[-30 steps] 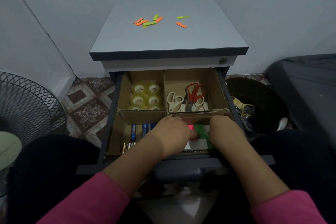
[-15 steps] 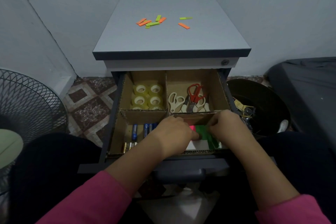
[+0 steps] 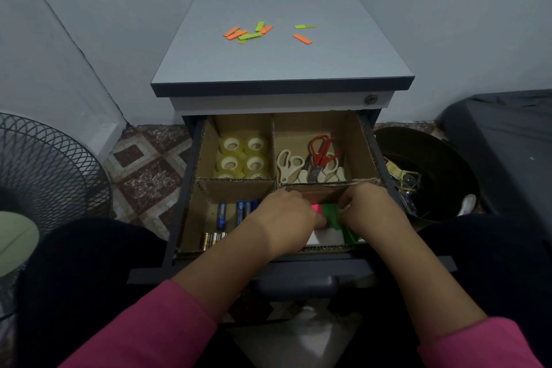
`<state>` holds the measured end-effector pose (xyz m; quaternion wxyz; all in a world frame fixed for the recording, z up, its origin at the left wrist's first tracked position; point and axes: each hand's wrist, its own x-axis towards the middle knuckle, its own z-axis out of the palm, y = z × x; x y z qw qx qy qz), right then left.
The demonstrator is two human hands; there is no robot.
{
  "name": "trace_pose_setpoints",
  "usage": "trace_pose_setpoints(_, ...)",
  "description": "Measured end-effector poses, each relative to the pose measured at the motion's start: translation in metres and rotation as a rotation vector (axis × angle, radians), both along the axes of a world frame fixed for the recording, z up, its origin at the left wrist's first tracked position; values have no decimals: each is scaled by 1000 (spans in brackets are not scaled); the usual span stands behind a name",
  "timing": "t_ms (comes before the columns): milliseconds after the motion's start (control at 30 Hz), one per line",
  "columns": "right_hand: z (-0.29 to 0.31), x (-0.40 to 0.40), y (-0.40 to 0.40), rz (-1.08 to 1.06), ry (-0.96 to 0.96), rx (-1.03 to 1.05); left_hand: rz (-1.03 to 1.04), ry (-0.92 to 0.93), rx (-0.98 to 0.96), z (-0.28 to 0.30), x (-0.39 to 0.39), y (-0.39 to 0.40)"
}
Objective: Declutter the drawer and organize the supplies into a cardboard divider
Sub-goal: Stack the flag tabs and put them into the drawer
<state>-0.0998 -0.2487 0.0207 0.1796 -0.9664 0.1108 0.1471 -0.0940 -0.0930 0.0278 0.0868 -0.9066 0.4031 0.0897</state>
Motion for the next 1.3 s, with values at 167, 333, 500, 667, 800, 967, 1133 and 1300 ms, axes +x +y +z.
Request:
trace_pose_setpoints(167,2,-4,1,106,-9,-26,4,-6,18,1,0,1)
trace_pose_setpoints(333,5,-5,3,136,10,-37,3,-8,28,-2,0,0)
trace_pose_setpoints(500,5,-3,4,154,28,-5,0,-14,27,-3,1,1)
trace_pose_setpoints(667,4,-2,4,146,22,47,6,-10,25,-1,1,0)
trace_pose_setpoints(800,2,-3,2,132,-17,7,3,-10,26,0,0,0)
trace_pose_setpoints(967,2,-3,5,150,-18,-1,1,-14,52,0,1,-1)
trace_pose_setpoints(1133,6,-3,6,171,-1,6,4,-9,51,0,1,-1)
trace_pose_setpoints(1300,10,-2,8,202,37,-12,5,-9,53,-1,1,-2)
